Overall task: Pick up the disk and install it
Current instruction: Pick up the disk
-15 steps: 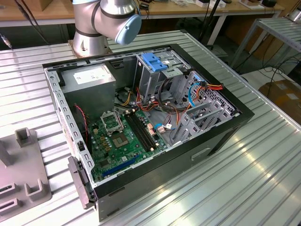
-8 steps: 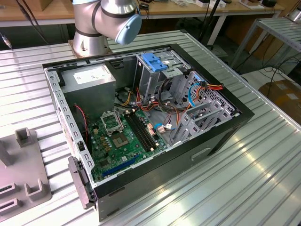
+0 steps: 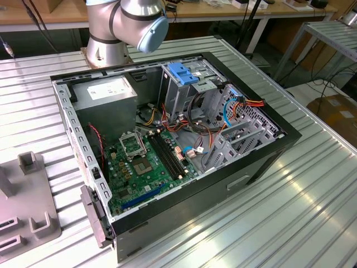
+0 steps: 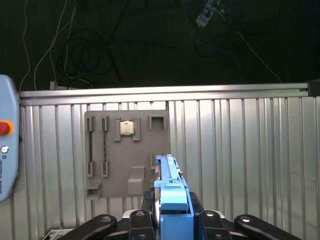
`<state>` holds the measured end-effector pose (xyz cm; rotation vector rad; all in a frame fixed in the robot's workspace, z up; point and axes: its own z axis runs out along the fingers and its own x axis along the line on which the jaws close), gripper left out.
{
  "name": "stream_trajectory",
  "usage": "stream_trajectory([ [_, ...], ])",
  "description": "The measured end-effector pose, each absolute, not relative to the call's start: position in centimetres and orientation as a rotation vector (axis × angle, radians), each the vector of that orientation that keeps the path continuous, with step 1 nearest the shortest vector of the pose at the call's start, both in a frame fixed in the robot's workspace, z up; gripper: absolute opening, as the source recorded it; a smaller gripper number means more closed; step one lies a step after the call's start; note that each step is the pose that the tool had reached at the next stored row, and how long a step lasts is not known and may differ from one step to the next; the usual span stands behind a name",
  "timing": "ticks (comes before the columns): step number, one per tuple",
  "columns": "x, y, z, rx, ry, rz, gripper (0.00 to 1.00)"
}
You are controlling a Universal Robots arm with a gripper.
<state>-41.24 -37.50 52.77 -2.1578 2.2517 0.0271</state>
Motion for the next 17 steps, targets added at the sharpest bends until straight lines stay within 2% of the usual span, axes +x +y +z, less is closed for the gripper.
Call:
stream_trajectory([
  [17,-37.0,-37.5,52.8,-2.159,2.253,0.029,0.37],
])
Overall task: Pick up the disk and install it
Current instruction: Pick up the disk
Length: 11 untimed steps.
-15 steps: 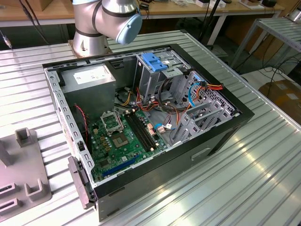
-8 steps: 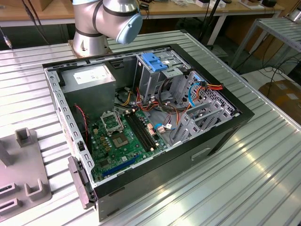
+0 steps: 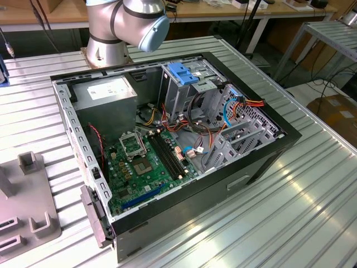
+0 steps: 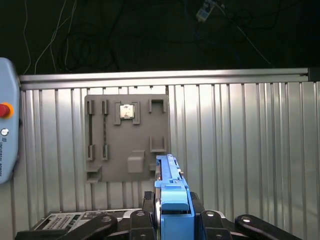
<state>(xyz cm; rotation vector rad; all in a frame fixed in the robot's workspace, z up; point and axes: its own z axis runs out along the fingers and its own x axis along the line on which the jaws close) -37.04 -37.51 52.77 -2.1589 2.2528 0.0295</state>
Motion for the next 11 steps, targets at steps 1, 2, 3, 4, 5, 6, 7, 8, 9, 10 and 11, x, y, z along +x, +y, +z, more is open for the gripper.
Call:
stream_trajectory([
  [1,-36.8,-37.5,52.8,-2.159,2.253,0.03,0.37],
  [2,-36.6,-37.5,52.8,-2.159,2.253,0.03,0.37],
  [3,-36.3,-37.5,52.8,-2.159,2.253,0.03,0.37],
  [4,-35.9,-37.5,52.8,-2.159,2.253,0.03,0.37],
  [5,-35.5,-37.5,52.8,-2.159,2.253,0.03,0.37],
  [6,-35.2,-37.5,52.8,-2.159,2.253,0.03,0.37],
  [7,-35.0,-37.5,52.8,-2.159,2.253,0.031,0.37],
  [8,-34.7,-37.5,52.8,-2.159,2.253,0.031,0.37],
  [9,-34.4,-37.5,52.8,-2.159,2.253,0.031,0.37],
  [10,-34.1,-37.5,52.8,-2.159,2.253,0.031,0.37],
  [11,-33.5,-37.5,52.8,-2.16,2.253,0.031,0.37],
])
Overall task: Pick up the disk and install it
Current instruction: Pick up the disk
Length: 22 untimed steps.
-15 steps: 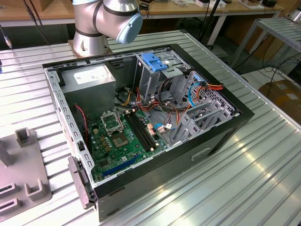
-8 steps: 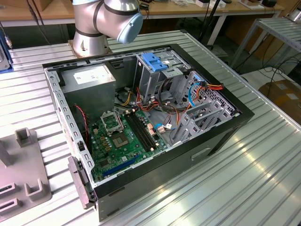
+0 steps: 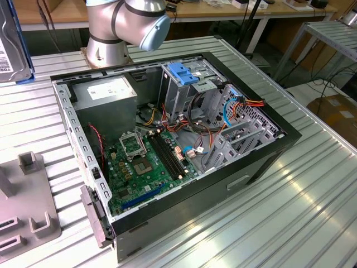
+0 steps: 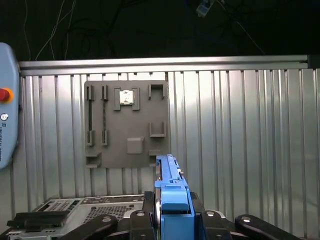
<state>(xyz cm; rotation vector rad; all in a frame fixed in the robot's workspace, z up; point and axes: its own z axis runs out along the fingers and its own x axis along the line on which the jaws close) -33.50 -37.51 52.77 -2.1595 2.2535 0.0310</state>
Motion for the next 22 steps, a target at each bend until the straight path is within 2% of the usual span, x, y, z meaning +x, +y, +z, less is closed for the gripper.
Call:
stream_trajectory([
  [22,-28.3,-38.2,52.8,-2.161,2.255,0.035,0.37],
])
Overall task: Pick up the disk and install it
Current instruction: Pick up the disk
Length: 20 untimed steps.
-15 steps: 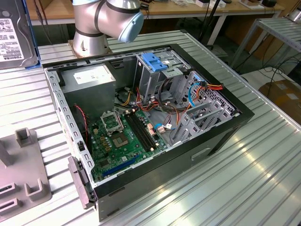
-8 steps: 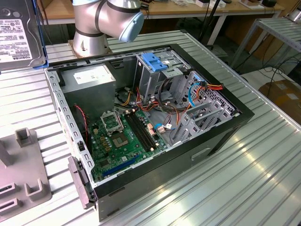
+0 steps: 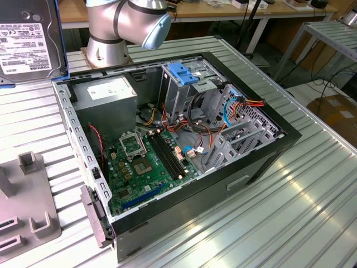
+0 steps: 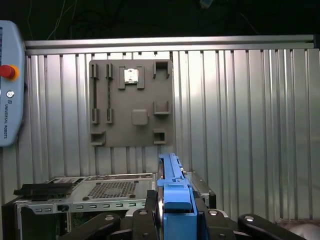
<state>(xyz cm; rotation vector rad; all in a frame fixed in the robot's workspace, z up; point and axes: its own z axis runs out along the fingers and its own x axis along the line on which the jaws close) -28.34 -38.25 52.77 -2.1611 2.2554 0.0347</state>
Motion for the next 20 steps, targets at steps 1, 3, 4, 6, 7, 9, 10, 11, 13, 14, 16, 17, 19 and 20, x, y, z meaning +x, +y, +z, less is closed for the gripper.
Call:
stream_trajectory([
  [1,-28.1,-38.3,52.8,-2.161,2.255,0.035,0.37],
  [3,-27.6,-38.3,52.8,-2.161,2.256,0.035,0.37],
  [4,-27.2,-38.3,52.8,-2.162,2.256,0.036,0.37],
  [6,-26.6,-38.4,52.8,-2.162,2.256,0.036,0.37],
  [7,-26.3,-38.4,52.8,-2.162,2.256,0.037,0.37],
  [9,-25.7,-38.4,52.8,-2.162,2.256,0.037,0.37],
  [10,-25.4,-38.4,52.8,-2.162,2.256,0.037,0.37],
  [11,-25.0,-38.4,52.8,-2.162,2.257,0.037,0.37],
  [13,-24.2,-38.4,52.8,-2.162,2.257,0.038,0.37],
  [14,-23.7,-38.4,52.7,-2.162,2.257,0.038,0.37],
  [16,-22.7,-38.4,52.7,-2.163,2.257,0.038,0.37],
  [17,-22.3,-38.4,52.7,-2.162,2.257,0.038,0.37],
  [19,-21.3,-38.6,52.7,-2.163,2.257,0.038,0.37],
  [20,-21.0,-38.7,52.7,-2.163,2.257,0.038,0.37],
])
